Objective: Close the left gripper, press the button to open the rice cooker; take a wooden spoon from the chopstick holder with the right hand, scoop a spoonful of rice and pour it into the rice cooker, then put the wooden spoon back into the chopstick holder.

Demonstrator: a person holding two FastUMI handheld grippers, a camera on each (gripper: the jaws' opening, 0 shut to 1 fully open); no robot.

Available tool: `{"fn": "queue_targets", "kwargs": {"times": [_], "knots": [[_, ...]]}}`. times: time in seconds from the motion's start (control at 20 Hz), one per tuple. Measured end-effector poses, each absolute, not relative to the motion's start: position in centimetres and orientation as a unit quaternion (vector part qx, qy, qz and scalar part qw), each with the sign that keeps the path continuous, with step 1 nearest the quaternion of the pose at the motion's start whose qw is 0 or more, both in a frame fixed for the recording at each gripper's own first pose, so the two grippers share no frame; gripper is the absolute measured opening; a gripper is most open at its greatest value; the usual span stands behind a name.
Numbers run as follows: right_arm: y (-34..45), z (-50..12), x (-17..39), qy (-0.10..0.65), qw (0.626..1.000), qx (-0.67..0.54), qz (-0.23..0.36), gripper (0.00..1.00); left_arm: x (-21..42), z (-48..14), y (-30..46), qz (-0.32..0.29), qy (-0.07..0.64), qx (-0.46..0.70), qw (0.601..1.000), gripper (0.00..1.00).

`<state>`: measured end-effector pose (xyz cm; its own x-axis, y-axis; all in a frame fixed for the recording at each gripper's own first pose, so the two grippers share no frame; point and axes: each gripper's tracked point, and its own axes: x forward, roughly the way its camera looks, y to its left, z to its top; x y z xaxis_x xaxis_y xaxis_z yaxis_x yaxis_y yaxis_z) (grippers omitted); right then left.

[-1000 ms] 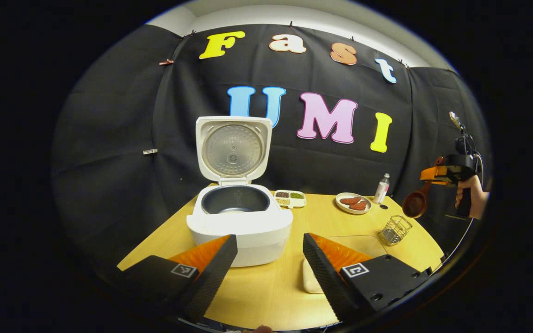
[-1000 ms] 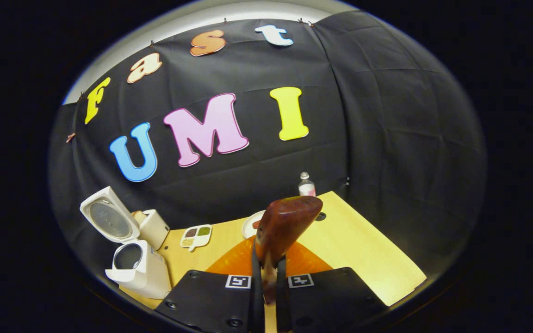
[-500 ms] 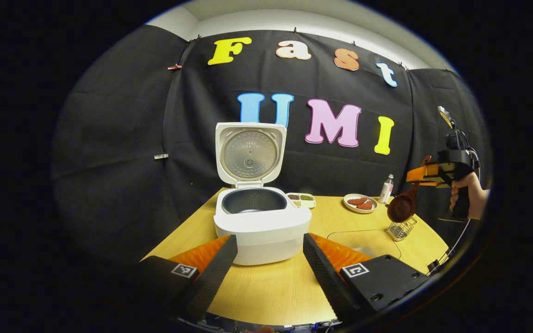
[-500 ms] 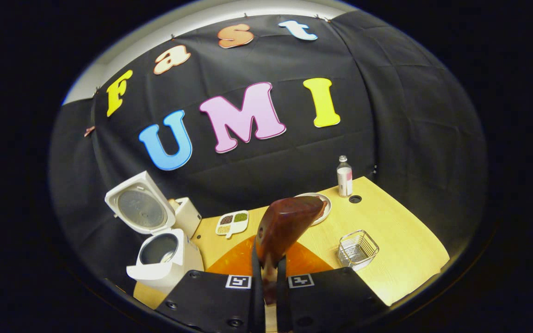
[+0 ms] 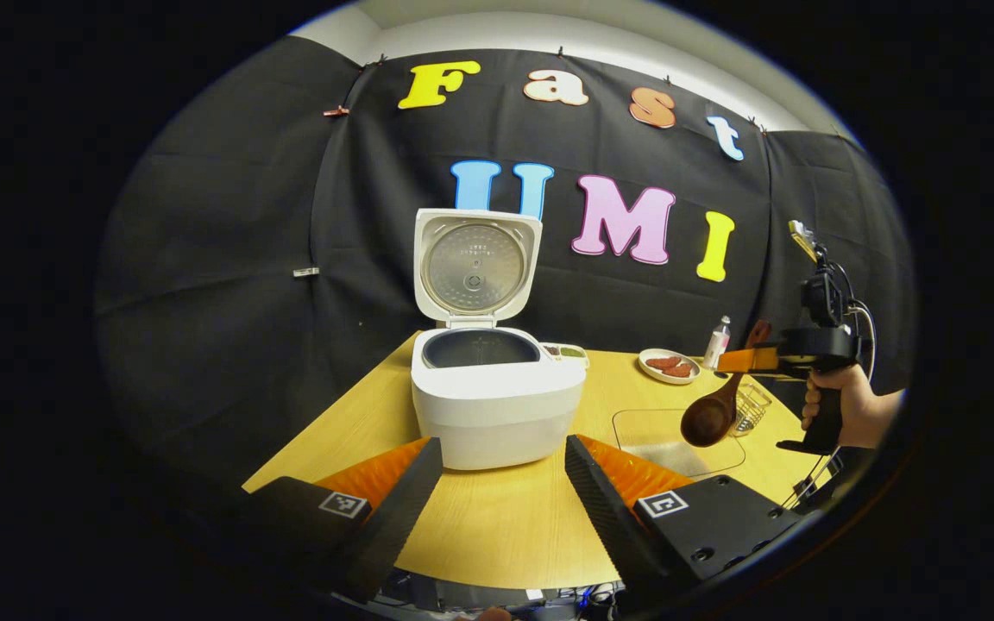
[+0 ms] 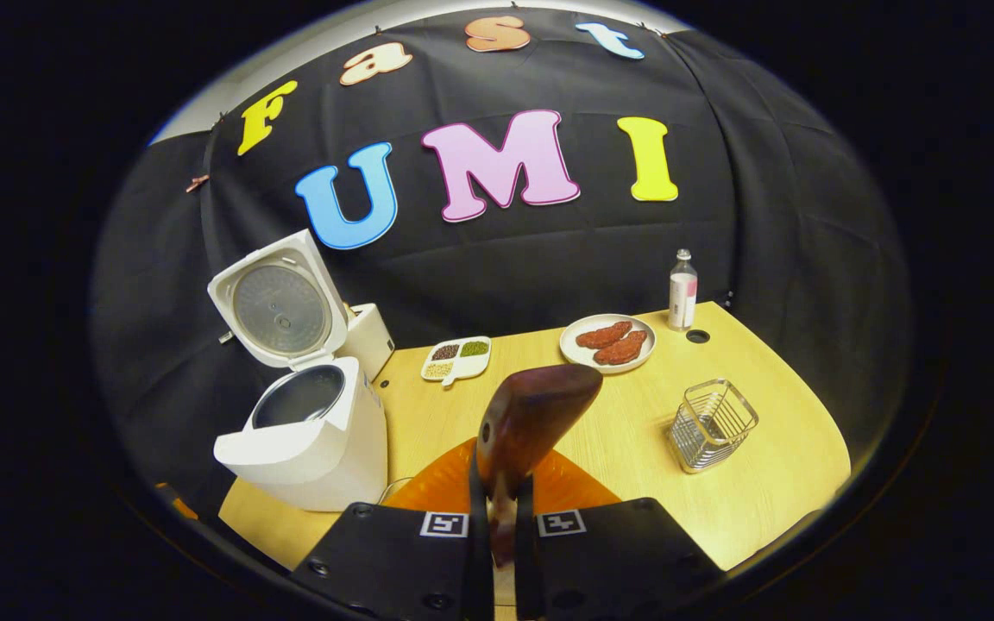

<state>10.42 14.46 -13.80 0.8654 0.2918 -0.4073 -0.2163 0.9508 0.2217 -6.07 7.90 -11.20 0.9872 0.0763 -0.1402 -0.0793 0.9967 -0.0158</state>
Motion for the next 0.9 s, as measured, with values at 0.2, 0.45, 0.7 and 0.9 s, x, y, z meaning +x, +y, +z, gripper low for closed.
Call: {"fn": "queue_targets", "kwargs": {"times": [0.2, 0.45, 0.7, 0.9], "knots": [[15.2, -17.2, 9.7, 0.231, 0.963, 0.04, 0.132, 0.14, -6.1, -12.2, 8.2, 0.028, 0.083, 0.001, 0.996, 0.98], [15.4, -20.4, 9.0, 0.234, 0.962, -0.034, 0.134, 0.14, -5.7, -13.7, 8.3, 0.017, 0.102, -0.002, 0.995, 0.98], [17.4, -21.8, 8.1, 0.251, 0.958, -0.03, 0.137, 0.14, -5.1, -14.5, 8.5, 0.017, 0.116, -0.011, 0.993, 0.98], [20.3, -22.4, 6.9, 0.274, 0.949, -0.007, 0.153, 0.14, -4.3, -14.4, 9.3, 0.033, 0.121, -0.057, 0.991, 0.98]]}}
